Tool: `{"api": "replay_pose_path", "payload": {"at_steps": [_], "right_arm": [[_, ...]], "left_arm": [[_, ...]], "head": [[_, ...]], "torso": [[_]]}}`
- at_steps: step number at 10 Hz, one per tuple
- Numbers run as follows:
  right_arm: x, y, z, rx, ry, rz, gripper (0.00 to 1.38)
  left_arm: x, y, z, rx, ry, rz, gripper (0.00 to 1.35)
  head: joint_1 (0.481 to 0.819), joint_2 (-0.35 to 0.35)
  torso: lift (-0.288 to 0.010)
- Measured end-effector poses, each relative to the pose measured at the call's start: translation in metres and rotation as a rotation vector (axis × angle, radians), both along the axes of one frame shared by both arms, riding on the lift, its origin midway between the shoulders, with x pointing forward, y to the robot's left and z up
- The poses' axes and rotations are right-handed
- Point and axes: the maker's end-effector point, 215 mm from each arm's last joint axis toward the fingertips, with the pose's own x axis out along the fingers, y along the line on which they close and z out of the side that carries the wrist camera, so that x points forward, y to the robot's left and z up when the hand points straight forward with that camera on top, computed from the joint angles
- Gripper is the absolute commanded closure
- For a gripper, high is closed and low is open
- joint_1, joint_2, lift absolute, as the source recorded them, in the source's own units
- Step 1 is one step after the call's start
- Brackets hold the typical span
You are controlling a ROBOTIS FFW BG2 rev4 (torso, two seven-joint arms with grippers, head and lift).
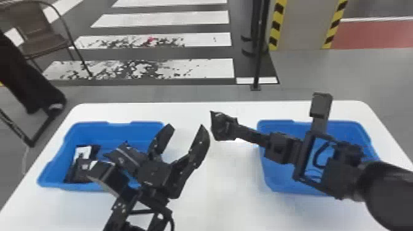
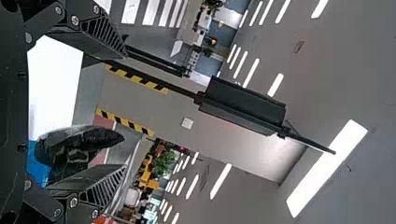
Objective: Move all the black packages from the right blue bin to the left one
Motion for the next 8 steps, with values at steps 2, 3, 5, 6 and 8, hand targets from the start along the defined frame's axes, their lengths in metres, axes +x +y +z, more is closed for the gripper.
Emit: {"api": "replay_pose_path", "payload": {"at_steps": [2, 3, 5, 6, 8], "right_arm": [[-0.025, 0.035, 0.009, 0.047, 0.003, 0.08, 1.21], [-0.032, 0.042, 0.01, 0.056, 0.007, 0.102, 1.21], [-0.04, 0.051, 0.013, 0.071, 0.011, 0.128, 1.21], [-0.045, 0.056, 0.017, 0.081, 0.012, 0.14, 1.21], [-0.048, 0.059, 0.022, 0.092, 0.007, 0.152, 1.21]], "left_arm": [[0.0, -0.002, -0.001, -0.007, 0.007, -0.005, 0.23], [0.0, -0.001, 0.0, -0.011, 0.002, -0.003, 0.23], [0.001, 0.001, -0.001, -0.012, 0.008, 0.0, 0.3], [0.001, 0.002, -0.005, -0.01, 0.019, 0.0, 0.43], [0.002, 0.003, -0.008, 0.001, 0.029, 0.001, 1.26]], "head": [[0.695, 0.162], [0.695, 0.177], [0.695, 0.19], [0.695, 0.199], [0.695, 0.205]], "torso": [[-0.154], [-0.154], [-0.154], [-0.154], [-0.154]]}}
